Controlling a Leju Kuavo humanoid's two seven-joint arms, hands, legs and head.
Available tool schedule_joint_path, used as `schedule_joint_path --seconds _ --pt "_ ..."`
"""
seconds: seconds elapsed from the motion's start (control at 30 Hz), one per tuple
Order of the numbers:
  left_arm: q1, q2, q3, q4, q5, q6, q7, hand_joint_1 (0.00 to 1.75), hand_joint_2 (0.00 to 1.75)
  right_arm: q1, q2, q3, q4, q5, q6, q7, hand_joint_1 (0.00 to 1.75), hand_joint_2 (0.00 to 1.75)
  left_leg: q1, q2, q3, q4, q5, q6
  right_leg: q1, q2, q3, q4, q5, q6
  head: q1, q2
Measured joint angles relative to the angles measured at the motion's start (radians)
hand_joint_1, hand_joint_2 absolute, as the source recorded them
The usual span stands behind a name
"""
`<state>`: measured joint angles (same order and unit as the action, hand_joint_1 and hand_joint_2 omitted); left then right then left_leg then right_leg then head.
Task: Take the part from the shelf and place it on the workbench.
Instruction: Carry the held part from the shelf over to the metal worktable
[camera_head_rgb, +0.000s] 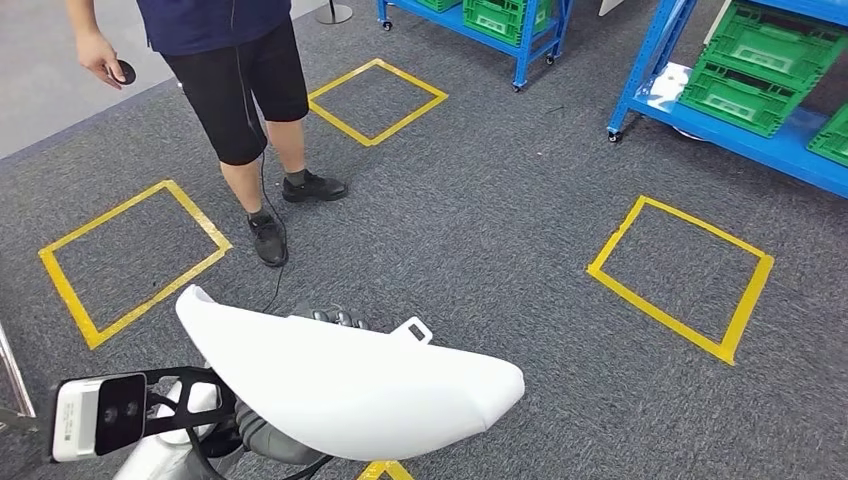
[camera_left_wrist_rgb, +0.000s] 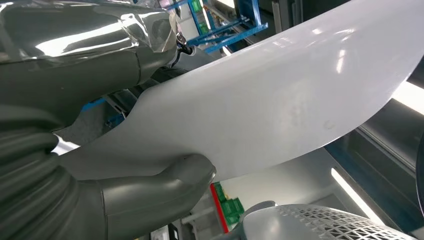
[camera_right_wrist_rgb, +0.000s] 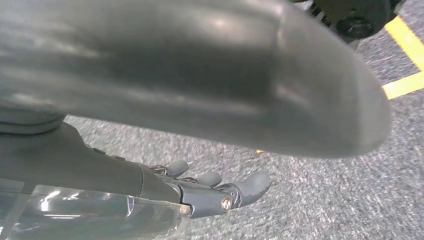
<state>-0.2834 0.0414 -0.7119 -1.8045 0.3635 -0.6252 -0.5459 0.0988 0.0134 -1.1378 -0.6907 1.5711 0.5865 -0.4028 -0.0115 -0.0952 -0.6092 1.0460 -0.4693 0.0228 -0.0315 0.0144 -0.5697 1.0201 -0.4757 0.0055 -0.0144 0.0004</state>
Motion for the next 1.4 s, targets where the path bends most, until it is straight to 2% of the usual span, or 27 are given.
schedule_joint_path --seconds 0.07,0.1,0.13,0.17,0.23,0.3,0.37,0.4,0.47,0.53,0.6,0.63,0.67,0.73,0.77,0.8,0.87,0.93,1.0,1.07,1.1,1.13,1.17,1.2,1.27,1.33,1.4 --pt "-0.006 0.003 -0.006 0.006 0.006 0.004 0.001 1.73 1.75 0.002 -0.001 -0.006 0.004 0.000 -0.001 0.001 0.00 0.00 0.005 0.062 -0.081 0.153 -0.061 -0.010 0.007 -0.027 0.002 0.000 -0.005 -0.009 -0.008 0.000" --pt "-0.009 0.005 -0.009 0.009 0.011 0.006 0.001 1.73 1.75 0.003 0.000 -0.010 0.007 0.000 -0.001 0.002 0.00 0.00 0.008 0.082 -0.117 0.217 -0.081 -0.012 0.011 -0.045 0.003 0.000 -0.007 -0.013 -0.011 0.000" --pt "-0.010 0.007 -0.011 0.013 0.017 0.008 0.002 1.73 1.75 0.003 0.002 -0.015 0.010 0.000 0.000 0.004 0.00 0.00 0.010 0.094 -0.138 0.252 -0.084 -0.011 0.017 -0.063 0.004 0.000 -0.010 -0.016 -0.011 0.000" --pt "-0.011 0.010 -0.012 0.014 0.021 0.009 0.002 1.73 1.75 0.001 0.004 -0.018 0.013 0.000 0.001 0.008 0.00 0.00 0.008 0.099 -0.117 0.207 -0.056 -0.004 0.021 -0.074 0.006 0.000 -0.012 -0.018 -0.011 0.000" --pt "-0.014 0.016 -0.012 0.015 0.024 0.008 0.000 1.73 1.75 -0.004 0.011 -0.026 0.019 0.000 0.002 0.015 0.00 0.00 -0.008 0.143 -0.044 0.068 -0.002 0.021 0.029 -0.096 0.011 -0.001 -0.016 -0.020 -0.010 0.000" --pt "-0.019 0.020 -0.012 0.015 0.025 0.006 -0.001 1.73 1.75 -0.006 0.016 -0.036 0.025 0.000 0.004 0.021 0.00 0.00 -0.024 0.179 -0.003 -0.013 0.014 0.039 0.034 -0.119 0.014 -0.001 -0.021 -0.016 -0.010 0.000" --pt "-0.021 0.024 -0.012 0.015 0.026 0.006 0.000 1.73 1.75 -0.008 0.018 -0.042 0.029 0.001 0.007 0.024 0.00 0.00 -0.028 0.164 -0.001 -0.026 0.013 0.043 0.036 -0.145 0.019 -0.005 -0.025 -0.009 -0.011 0.000" --pt "-0.021 0.026 -0.012 0.015 0.027 0.006 0.002 1.73 1.75 -0.010 0.019 -0.043 0.030 0.001 0.008 0.026 0.00 0.00 -0.024 0.151 0.006 -0.036 0.020 0.042 0.036 -0.143 0.020 -0.003 -0.028 -0.007 -0.010 0.000" --pt "-0.025 0.027 -0.014 0.016 0.029 0.007 0.006 1.73 1.75 -0.015 0.021 -0.053 0.033 -0.006 0.009 0.033 0.00 0.00 -0.015 0.130 0.023 -0.059 0.035 0.043 0.033 -0.092 0.001 0.042 -0.050 -0.005 -0.008 0.000" --pt "-0.029 0.027 -0.016 0.019 0.031 0.008 0.009 1.73 1.75 -0.017 0.022 -0.072 0.036 -0.013 0.007 0.043 0.00 0.00 -0.009 0.111 0.030 -0.068 0.043 0.043 0.026 -0.031 -0.063 0.166 -0.098 -0.004 -0.004 0.000" --pt "-0.029 0.026 -0.020 0.024 0.032 0.008 0.013 1.73 1.75 -0.017 0.023 -0.087 0.040 -0.015 0.007 0.050 0.00 0.00 -0.006 0.091 0.030 -0.068 0.042 0.041 0.018 -0.016 -0.126 0.271 -0.126 0.006 -0.001 0.000" --pt "-0.028 0.027 -0.021 0.026 0.032 0.008 0.014 1.73 1.75 -0.017 0.024 -0.092 0.043 -0.015 0.008 0.050 0.00 0.00 -0.004 0.083 0.031 -0.067 0.041 0.038 0.012 -0.016 -0.134 0.272 -0.116 0.018 -0.001 0.000" --pt "-0.028 0.027 -0.022 0.029 0.032 0.008 0.015 1.73 1.75 -0.018 0.024 -0.096 0.046 -0.015 0.008 0.051 0.00 0.00 0.000 0.075 0.032 -0.064 0.038 0.034 0.006 -0.016 -0.122 0.232 -0.090 0.034 -0.001 0.000" --pt "-0.029 0.027 -0.026 0.031 0.032 0.007 0.015 1.73 1.75 -0.021 0.026 -0.103 0.052 -0.017 0.010 0.050 0.00 0.00 0.007 0.064 0.032 -0.049 0.026 0.017 -0.007 -0.015 -0.065 0.095 -0.026 0.063 0.000 0.000" --pt "-0.029 0.028 -0.027 0.031 0.032 0.006 0.015 1.73 1.75 -0.024 0.027 -0.107 0.055 -0.017 0.010 0.049 0.00 0.00 0.009 0.060 0.029 -0.038 0.019 0.007 -0.010 -0.015 -0.042 0.047 -0.005 0.064 0.002 0.000" --pt "-0.030 0.029 -0.030 0.032 0.032 0.006 0.016 1.73 1.75 -0.026 0.027 -0.110 0.058 -0.016 0.010 0.048 0.00 0.00 0.008 0.058 0.026 -0.030 0.012 0.000 -0.009 -0.015 -0.030 0.021 0.003 0.056 0.004 0.000" --pt "-0.031 0.031 -0.034 0.032 0.033 0.005 0.017 1.73 1.75 -0.030 0.027 -0.113 0.064 -0.010 0.010 0.045 0.00 0.00 0.010 0.056 0.023 -0.023 0.006 -0.007 -0.005 -0.015 -0.026 0.019 0.003 0.028 0.005 0.000" --pt "-0.032 0.033 -0.037 0.033 0.033 0.006 0.017 1.73 1.75 -0.032 0.029 -0.113 0.068 -0.005 0.006 0.040 0.00 0.00 0.015 0.061 0.017 -0.010 -0.004 -0.012 -0.003 -0.019 -0.021 0.018 0.001 0.013 0.004 0.000" --pt "-0.035 0.035 -0.040 0.033 0.033 0.008 0.018 1.73 1.75 -0.031 0.030 -0.113 0.070 -0.003 0.000 0.036 0.00 0.00 0.018 0.075 -0.020 0.070 -0.047 -0.019 -0.001 -0.026 -0.016 0.017 -0.001 0.004 0.001 0.000" --pt "-0.038 0.036 -0.044 0.036 0.033 0.009 0.018 1.73 1.75 -0.031 0.030 -0.113 0.073 -0.001 -0.006 0.035 0.00 0.00 0.018 0.087 -0.093 0.209 -0.104 -0.021 0.005 -0.038 -0.015 0.018 -0.005 -0.001 -0.001 0.000" --pt "-0.039 0.037 -0.047 0.038 0.033 0.009 0.018 1.73 1.75 -0.031 0.030 -0.113 0.074 -0.001 -0.009 0.035 0.00 0.00 0.018 0.089 -0.122 0.260 -0.118 -0.019 0.009 -0.045 -0.014 0.018 -0.006 -0.004 -0.001 0.000" --pt "-0.039 0.038 -0.049 0.040 0.033 0.009 0.018 1.73 1.75 -0.031 0.030 -0.113 0.076 0.000 -0.011 0.035 0.00 0.00 0.016 0.090 -0.135 0.276 -0.114 -0.014 0.014 -0.053 -0.013 0.018 -0.008 -0.006 -0.001 0.000" --pt "-0.040 0.038 -0.051 0.041 0.033 0.010 0.019 1.73 1.75 -0.031 0.031 -0.113 0.077 0.000 -0.011 0.035 0.00 0.00 0.012 0.093 -0.127 0.251 -0.091 -0.005 0.019 -0.062 -0.011 0.017 -0.010 -0.009 -0.001 0.000" --pt "-0.041 0.039 -0.053 0.042 0.033 0.010 0.019 1.73 1.75 -0.032 0.031 -0.113 0.078 0.000 -0.012 0.035 0.00 0.00 0.004 0.102 -0.098 0.190 -0.058 0.008 0.023 -0.070 -0.008 0.017 -0.012 -0.011 -0.001 0.000" --pt "-0.047 0.038 -0.055 0.043 0.034 0.013 0.020 1.73 1.75 -0.032 0.035 -0.113 0.082 0.000 -0.011 0.035 0.00 0.00 -0.021 0.153 -0.028 0.049 -0.007 0.039 0.029 -0.089 -0.002 0.013 -0.015 -0.014 0.001 0.000" --pt "-0.053 0.038 -0.058 0.043 0.035 0.017 0.023 1.73 1.75 -0.030 0.039 -0.113 0.087 0.000 -0.010 0.035 0.00 0.00 -0.037 0.184 0.003 -0.015 0.003 0.055 0.030 -0.111 0.003 0.008 -0.017 -0.011 0.001 0.000" --pt "-0.056 0.038 -0.060 0.043 0.036 0.022 0.027 1.73 1.75 -0.030 0.041 -0.113 0.090 0.001 -0.009 0.035 0.00 0.00 -0.036 0.159 0.012 -0.032 0.010 0.059 0.030 -0.133 0.010 0.000 -0.019 -0.007 0.000 0.000"
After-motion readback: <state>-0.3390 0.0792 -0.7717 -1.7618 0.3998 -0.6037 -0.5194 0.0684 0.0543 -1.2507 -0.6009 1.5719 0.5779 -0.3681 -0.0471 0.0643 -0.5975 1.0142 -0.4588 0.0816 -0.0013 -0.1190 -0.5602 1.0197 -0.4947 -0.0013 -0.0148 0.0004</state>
